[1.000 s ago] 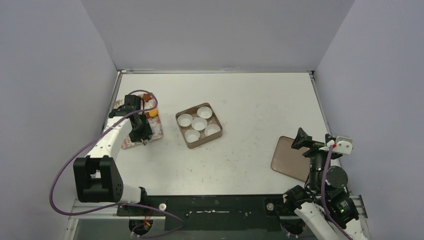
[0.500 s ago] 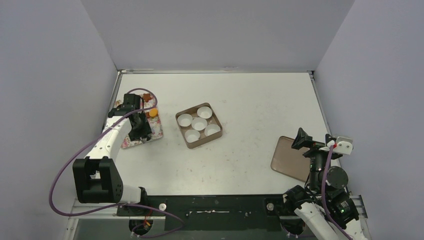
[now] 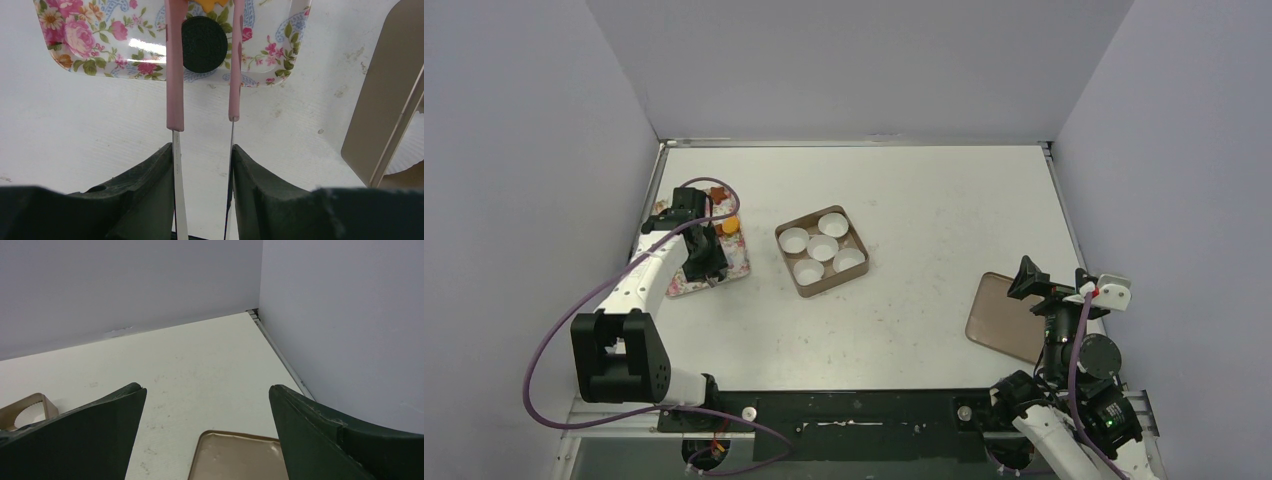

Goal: Pack the cookies

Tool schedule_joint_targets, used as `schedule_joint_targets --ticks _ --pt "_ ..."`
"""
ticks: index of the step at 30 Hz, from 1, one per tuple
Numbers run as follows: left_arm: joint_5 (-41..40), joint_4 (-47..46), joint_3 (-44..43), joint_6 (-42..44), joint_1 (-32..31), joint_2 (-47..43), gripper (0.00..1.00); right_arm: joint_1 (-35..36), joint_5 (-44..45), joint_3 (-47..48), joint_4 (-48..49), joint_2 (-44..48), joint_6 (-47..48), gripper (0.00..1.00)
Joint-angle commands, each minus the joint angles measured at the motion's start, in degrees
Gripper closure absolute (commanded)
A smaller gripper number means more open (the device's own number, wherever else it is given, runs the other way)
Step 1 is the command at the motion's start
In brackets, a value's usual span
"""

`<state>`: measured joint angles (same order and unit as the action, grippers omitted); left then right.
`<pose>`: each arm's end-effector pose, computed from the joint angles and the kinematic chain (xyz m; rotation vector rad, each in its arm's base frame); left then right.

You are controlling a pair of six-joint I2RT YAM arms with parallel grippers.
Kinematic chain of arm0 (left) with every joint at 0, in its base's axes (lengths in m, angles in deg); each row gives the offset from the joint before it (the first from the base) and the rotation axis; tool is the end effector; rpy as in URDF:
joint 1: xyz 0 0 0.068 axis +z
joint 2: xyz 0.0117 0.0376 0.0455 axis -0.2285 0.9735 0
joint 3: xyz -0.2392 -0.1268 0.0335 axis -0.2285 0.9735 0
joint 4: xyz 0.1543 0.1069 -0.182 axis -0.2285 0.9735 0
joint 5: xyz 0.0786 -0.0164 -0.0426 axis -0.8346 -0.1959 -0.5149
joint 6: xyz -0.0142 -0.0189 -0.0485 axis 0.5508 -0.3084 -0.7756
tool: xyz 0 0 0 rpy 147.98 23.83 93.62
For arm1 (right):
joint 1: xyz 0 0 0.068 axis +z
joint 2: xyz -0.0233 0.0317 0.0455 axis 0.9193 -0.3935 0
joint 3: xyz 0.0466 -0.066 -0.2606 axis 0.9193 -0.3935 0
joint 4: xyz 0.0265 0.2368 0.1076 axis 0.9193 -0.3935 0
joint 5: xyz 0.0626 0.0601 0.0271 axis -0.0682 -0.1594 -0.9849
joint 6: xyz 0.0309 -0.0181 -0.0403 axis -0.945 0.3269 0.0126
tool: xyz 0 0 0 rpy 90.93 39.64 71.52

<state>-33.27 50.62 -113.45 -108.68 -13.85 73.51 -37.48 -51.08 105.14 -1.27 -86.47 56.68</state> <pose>0.2664 0.0021 0.2442 -0.5731 2.7054 0.0885 0.0460 0.0025 0.3281 0.1723 1.4545 0.0319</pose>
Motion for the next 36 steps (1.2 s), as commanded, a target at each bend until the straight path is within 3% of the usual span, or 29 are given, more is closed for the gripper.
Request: schedule_joint_targets --ticks 1,15,26,36 --pt "0.6 -1.4 -1.4 1.0 0.4 0.4 0.64 0.5 0.5 -0.2 2.3 0.4 0.5 0.00" --pt "-2.4 1.8 -7.1 1.7 -1.6 -1.4 0.81 0.5 0.4 -0.2 2.4 0.3 0.6 0.00" --pt "-5.7 4.7 -15.8 -0.2 -12.1 -1.0 0.84 0.5 0.3 -0.2 2.3 0.0 0.5 0.00" --pt "-1.9 1.6 -19.9 -2.1 -21.6 -0.8 0.87 0.5 0.2 -0.2 2.2 0.0 0.6 0.00"
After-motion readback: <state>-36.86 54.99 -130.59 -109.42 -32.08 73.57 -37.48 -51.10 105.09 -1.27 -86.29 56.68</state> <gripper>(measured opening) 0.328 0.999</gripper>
